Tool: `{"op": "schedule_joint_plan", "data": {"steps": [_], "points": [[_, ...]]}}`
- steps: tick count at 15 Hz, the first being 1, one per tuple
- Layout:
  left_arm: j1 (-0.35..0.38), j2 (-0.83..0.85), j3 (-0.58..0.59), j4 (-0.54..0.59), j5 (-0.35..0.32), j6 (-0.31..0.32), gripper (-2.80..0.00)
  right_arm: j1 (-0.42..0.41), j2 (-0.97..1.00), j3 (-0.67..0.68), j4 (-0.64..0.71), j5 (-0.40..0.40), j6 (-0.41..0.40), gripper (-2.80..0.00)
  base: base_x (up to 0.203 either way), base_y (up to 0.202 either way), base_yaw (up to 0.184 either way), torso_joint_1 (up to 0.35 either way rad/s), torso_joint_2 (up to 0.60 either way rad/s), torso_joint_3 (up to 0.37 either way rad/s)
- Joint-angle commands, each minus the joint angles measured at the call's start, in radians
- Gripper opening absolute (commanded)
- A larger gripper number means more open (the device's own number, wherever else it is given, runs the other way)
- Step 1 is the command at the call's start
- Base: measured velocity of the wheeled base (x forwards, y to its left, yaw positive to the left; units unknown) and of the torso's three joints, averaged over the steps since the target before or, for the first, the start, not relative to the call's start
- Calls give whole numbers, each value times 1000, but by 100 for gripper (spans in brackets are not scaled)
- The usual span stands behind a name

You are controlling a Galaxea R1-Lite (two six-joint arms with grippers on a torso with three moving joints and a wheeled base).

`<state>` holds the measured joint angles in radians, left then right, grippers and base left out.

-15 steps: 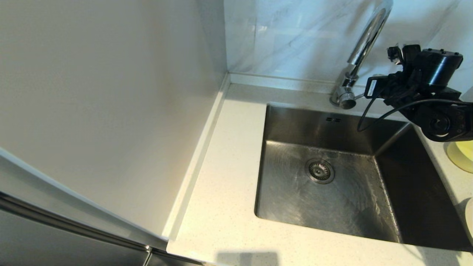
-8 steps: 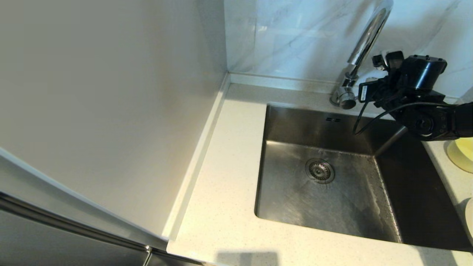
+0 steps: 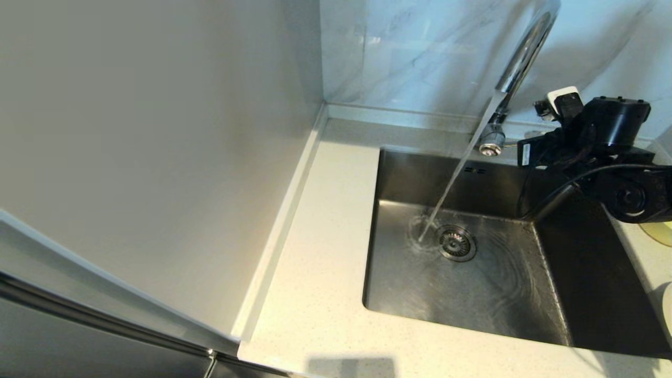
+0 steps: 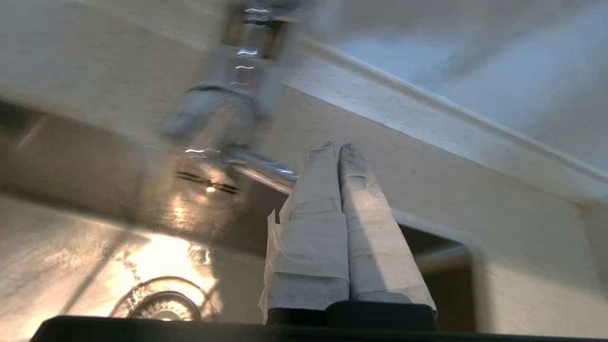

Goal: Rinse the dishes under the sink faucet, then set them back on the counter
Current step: Turn on the faucet

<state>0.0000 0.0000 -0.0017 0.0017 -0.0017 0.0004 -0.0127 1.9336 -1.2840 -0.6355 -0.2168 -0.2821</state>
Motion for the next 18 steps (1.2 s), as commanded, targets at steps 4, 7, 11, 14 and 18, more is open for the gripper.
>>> {"op": "schedule_joint_plan", "data": {"steps": [4,7,11,14,18], "points": [[0,0,0,0,0,0,-280,-71,-99,23,-6,-8,68,-280,0,0,0,0,0,0],[0,0,0,0,0,0,-280,-142,-240,137,19,11,94,-280,0,0,0,0,0,0],[0,0,0,0,0,0,-280,-243,-559,214,462,149,206,-280,0,0,0,0,0,0],[-1,0,0,0,0,0,-280,-297,-829,206,907,317,309,-280,0,0,0,0,0,0],[0,0,0,0,0,0,-280,-325,-958,143,1211,473,367,-280,0,0,0,0,0,0]]}}
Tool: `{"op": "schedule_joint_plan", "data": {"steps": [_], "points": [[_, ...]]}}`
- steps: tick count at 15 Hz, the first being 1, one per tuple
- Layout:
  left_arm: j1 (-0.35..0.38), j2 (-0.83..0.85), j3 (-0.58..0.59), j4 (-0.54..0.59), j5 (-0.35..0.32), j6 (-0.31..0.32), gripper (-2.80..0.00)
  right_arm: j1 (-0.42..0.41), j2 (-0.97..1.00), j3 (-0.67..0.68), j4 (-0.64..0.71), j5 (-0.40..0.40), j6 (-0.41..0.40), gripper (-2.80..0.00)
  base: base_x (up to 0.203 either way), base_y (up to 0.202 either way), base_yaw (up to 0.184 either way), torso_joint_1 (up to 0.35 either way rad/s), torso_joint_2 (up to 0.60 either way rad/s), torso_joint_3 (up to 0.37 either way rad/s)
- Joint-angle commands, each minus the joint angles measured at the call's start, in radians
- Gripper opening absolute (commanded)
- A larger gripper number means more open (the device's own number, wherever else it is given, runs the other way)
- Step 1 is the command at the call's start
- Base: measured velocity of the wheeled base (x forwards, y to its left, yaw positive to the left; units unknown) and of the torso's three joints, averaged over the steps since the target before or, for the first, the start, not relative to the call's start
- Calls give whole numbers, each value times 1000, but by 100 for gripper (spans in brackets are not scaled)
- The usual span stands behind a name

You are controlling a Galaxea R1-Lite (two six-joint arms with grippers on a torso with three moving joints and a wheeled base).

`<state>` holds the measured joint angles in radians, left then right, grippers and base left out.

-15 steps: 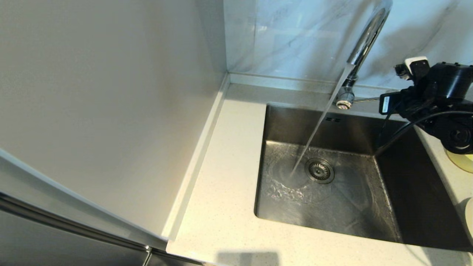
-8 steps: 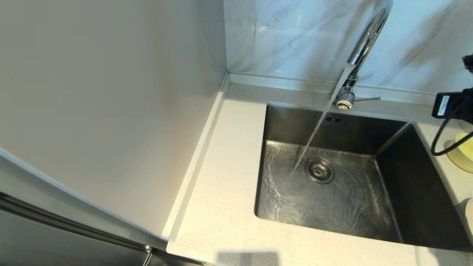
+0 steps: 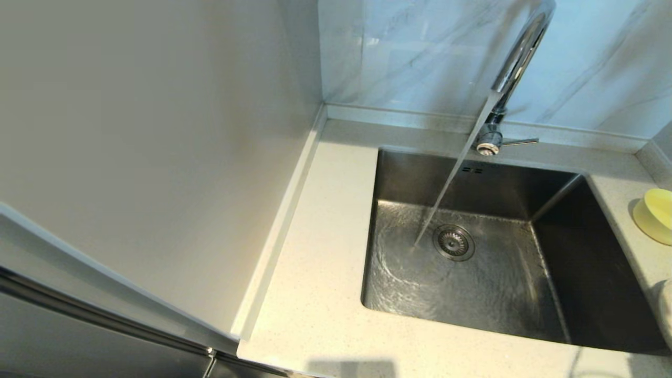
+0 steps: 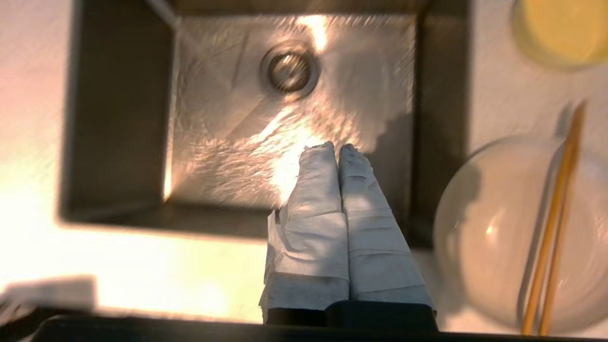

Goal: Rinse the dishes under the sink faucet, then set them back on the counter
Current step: Turn on the faucet

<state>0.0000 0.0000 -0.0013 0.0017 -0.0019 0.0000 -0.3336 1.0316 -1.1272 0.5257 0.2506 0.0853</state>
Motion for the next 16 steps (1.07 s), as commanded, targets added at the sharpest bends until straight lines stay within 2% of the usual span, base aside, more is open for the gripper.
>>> {"op": "schedule_joint_plan", "data": {"steps": [1,3,5,6,8,10,16], "points": [[0,0,0,0,0,0,-280,-4,-29,-55,78,18,0,-280,0,0,0,0,0,0],[0,0,0,0,0,0,-280,-7,37,-109,111,-2,-2,-280,0,0,0,0,0,0],[0,0,0,0,0,0,-280,-14,71,-108,150,-150,-10,-280,0,0,0,0,0,0],[0,0,0,0,0,0,-280,-42,82,-101,163,-181,-17,-280,0,0,0,0,0,0],[0,0,0,-1,0,0,-280,-129,82,-62,175,-189,-89,-280,0,0,0,0,0,0],[0,0,0,0,0,0,-280,-155,88,-38,177,-186,-182,-280,0,0,0,0,0,0],[0,0,0,0,0,0,-280,-153,287,-152,180,-186,-220,-280,0,0,0,0,0,0]]}}
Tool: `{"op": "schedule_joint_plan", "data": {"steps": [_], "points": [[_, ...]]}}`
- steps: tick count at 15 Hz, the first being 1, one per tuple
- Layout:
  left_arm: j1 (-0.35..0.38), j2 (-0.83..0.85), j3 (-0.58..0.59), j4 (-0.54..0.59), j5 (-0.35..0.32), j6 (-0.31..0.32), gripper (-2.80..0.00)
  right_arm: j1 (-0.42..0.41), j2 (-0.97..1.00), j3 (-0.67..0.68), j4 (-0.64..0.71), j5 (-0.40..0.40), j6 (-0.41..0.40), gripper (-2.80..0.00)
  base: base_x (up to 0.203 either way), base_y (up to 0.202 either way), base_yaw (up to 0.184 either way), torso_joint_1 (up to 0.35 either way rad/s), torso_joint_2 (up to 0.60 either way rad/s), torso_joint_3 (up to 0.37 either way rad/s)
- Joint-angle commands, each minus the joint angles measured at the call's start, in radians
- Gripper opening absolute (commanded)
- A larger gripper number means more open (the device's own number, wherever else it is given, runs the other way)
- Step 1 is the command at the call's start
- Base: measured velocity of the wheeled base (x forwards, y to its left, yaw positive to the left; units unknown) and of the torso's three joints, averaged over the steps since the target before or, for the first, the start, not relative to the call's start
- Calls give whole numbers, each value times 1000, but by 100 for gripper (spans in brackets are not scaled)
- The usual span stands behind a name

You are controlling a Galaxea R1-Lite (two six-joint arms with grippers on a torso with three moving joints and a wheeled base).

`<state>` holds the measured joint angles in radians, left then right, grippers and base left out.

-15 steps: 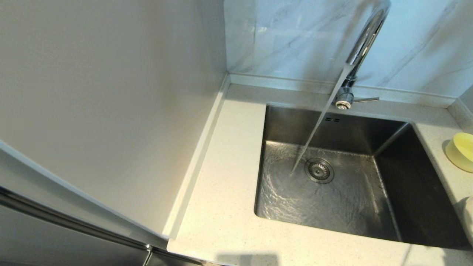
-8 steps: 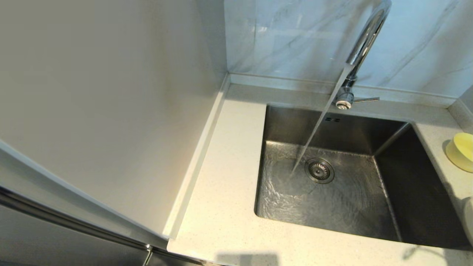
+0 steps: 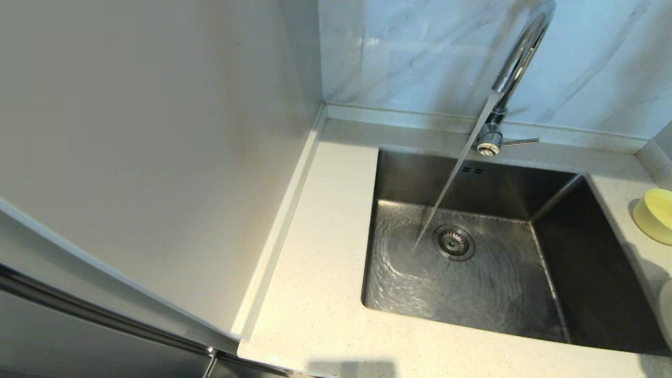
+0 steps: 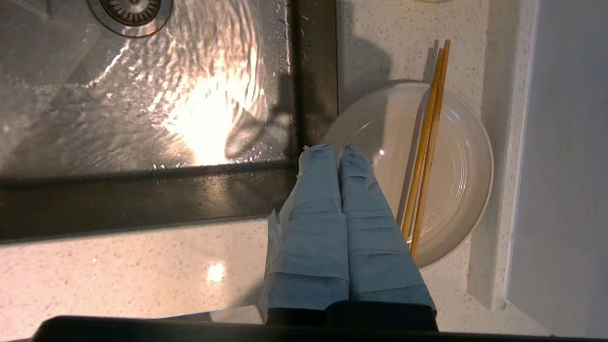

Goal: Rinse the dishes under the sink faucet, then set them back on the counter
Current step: Turn on the faucet

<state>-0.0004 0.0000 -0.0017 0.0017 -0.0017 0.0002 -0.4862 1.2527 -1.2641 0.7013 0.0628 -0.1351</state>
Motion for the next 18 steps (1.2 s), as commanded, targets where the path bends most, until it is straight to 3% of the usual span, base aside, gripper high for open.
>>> {"op": "schedule_joint_plan", "data": {"steps": [1,2,7,10,18], "points": [[0,0,0,0,0,0,-280,0,113,-42,4,-1,-11,-280,0,0,0,0,0,0],[0,0,0,0,0,0,-280,0,152,-74,3,-3,-20,0,0,0,0,0,0,0],[0,0,0,0,0,0,-280,-3,332,-222,3,65,-29,0,0,0,0,0,0,0],[0,0,0,0,0,0,-280,-11,396,-251,-3,64,-31,0,0,0,0,0,0,0],[0,0,0,0,0,0,-280,-51,574,-315,-174,58,-66,0,0,0,0,0,0,0]]}}
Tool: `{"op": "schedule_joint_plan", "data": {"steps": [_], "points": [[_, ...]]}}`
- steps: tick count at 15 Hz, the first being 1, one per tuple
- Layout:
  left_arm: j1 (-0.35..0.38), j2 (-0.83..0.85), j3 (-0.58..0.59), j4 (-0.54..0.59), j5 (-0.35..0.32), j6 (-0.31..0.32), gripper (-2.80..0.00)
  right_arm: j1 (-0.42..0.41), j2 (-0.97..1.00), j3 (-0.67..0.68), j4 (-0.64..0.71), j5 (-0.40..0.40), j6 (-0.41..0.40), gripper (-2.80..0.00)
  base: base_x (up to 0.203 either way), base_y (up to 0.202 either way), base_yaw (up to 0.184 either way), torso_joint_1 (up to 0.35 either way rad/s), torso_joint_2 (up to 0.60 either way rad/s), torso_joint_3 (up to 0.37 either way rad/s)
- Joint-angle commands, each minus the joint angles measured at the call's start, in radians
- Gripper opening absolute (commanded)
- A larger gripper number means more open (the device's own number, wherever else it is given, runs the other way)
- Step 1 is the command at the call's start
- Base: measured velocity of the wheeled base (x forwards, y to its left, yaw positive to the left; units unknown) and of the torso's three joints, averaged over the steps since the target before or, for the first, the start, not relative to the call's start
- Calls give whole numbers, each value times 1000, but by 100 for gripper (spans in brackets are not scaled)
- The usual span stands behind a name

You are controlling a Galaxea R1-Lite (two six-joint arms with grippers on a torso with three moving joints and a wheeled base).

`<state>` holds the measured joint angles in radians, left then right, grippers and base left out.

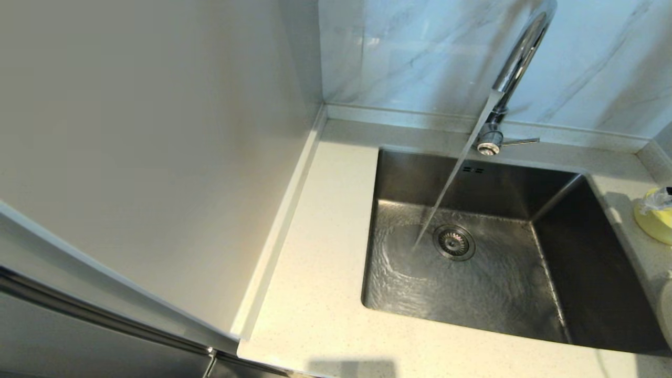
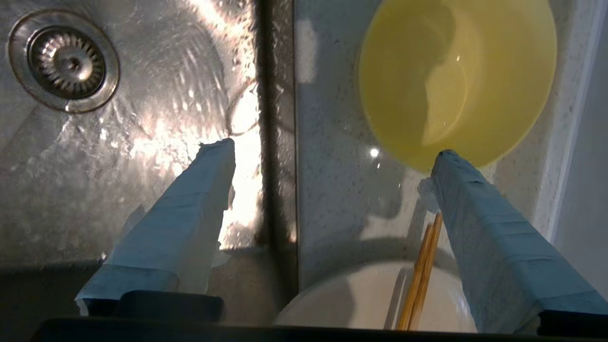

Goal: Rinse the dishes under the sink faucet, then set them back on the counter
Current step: Pick up the bowl

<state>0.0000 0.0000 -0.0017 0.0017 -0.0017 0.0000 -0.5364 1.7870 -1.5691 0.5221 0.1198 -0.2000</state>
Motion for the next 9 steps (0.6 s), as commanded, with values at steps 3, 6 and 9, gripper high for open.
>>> {"op": "schedule_joint_plan", "data": {"steps": [3,6,9], "points": [[0,0,0,0,0,0,-280,-3,105,-22,-85,-1,-3,0,0,0,0,0,0,0],[0,0,0,0,0,0,-280,-8,169,-60,-107,-13,-5,0,0,0,0,0,0,0],[0,0,0,0,0,0,-280,-14,223,-112,-108,-19,-11,0,0,0,0,0,0,0]]}}
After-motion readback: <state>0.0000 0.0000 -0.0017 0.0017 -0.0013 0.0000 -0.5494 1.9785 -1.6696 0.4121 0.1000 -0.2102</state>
